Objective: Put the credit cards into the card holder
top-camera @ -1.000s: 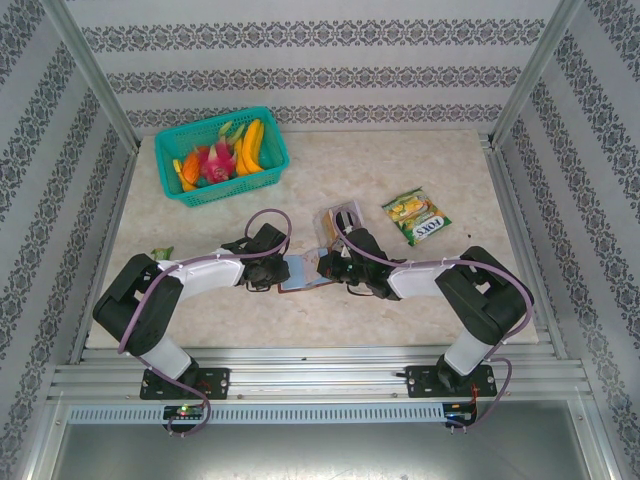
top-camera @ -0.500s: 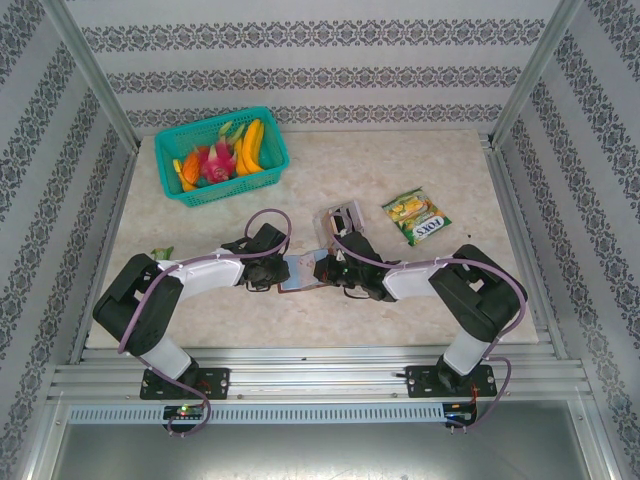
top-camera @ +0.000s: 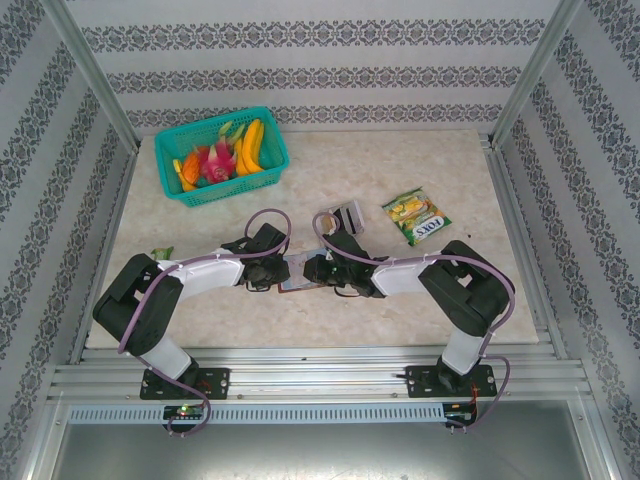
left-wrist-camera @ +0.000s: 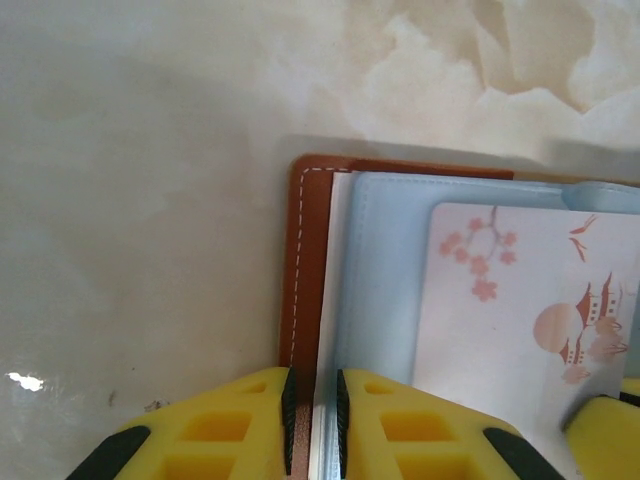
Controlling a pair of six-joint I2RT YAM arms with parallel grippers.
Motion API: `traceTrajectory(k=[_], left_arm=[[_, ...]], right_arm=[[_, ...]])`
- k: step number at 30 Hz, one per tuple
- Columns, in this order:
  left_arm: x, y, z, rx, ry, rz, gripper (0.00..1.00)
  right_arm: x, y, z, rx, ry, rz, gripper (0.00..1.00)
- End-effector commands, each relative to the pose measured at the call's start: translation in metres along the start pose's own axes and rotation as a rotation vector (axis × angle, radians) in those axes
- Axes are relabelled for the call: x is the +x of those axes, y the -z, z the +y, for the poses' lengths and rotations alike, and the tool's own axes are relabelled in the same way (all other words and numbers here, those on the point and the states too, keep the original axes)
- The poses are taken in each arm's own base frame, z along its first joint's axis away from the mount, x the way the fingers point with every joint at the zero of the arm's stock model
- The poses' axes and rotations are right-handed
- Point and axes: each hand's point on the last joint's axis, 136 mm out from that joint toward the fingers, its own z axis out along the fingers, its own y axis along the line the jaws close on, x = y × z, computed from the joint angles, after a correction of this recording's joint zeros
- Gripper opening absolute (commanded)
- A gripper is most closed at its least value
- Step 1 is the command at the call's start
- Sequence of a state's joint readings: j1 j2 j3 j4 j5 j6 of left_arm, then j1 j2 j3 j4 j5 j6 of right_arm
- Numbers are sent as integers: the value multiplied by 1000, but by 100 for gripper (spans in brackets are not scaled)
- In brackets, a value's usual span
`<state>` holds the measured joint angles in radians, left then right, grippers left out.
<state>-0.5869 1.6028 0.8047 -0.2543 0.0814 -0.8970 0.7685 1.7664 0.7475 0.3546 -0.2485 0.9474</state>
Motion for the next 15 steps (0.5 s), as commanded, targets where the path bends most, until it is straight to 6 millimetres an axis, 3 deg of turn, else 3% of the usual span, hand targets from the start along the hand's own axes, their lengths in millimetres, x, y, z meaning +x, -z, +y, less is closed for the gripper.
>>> traceTrajectory(k=[1, 6, 8, 15], left_arm=[[5, -3, 4, -1, 2, 25, 21], [4, -4, 3, -1, 0, 26, 22], [4, -5, 3, -4, 0, 28, 22], [4, -5, 1, 1, -3, 31, 21]], right_arm=[[13, 0, -11, 64, 4, 52, 18], [3, 17, -12, 135, 54, 37, 29], [1, 19, -13, 160, 75, 43, 30], [2, 6, -12, 148, 62, 91, 28]])
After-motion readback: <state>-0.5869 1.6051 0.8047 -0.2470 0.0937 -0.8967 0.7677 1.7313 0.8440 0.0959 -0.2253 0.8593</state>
